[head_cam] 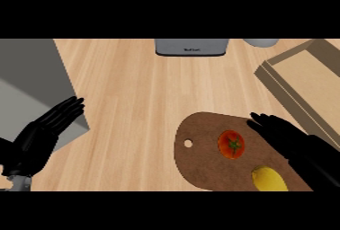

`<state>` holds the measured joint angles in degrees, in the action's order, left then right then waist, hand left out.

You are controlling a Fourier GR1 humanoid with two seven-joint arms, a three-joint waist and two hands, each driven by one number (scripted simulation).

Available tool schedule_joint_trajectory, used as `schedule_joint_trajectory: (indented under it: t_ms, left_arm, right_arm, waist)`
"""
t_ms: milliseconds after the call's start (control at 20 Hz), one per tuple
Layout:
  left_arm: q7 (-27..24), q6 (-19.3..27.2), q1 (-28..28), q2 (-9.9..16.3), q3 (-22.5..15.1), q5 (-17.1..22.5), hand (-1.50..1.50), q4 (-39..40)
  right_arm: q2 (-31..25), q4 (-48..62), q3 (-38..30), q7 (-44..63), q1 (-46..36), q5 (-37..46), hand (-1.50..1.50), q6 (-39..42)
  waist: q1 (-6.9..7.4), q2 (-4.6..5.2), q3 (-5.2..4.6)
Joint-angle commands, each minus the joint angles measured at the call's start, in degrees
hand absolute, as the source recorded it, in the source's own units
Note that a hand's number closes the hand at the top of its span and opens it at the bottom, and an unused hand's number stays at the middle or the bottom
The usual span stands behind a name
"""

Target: Pick the tomato from the cutting board and place it in the cardboard box

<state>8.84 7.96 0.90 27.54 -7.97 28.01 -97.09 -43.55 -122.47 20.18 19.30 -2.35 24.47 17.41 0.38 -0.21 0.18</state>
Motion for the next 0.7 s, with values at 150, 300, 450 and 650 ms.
schedule_joint_trajectory:
  t_ms: [150,300,450,650]
  left_arm:
    - [-0.72,-0.50,-3.58,-0.17,5.70,-1.45,0.00,6.58]
    - [-3.71,-3.50,0.96,-0.87,6.47,-1.04,0.00,6.81]
    - [-2.12,-4.28,-0.62,-0.11,7.97,-0.97,0.00,6.73]
    - [3.82,1.63,-0.47,-2.88,5.37,-4.47,0.00,-0.41]
  right_arm:
    - [4.43,2.00,0.59,3.94,-4.11,1.71,-1.50,5.06]
    - [4.52,2.23,0.90,-0.15,-0.34,4.15,-1.50,3.96]
    - [7.58,3.76,2.81,0.32,-1.89,6.29,-1.50,4.27]
    - [8.29,4.38,1.65,-4.14,0.31,9.28,-1.50,2.69]
  waist:
    - [-0.35,0.29,-0.21]
    - [-0.45,0.23,-0.20]
    - [-0.39,0.24,-0.20]
    - [-0.45,0.15,-0.15]
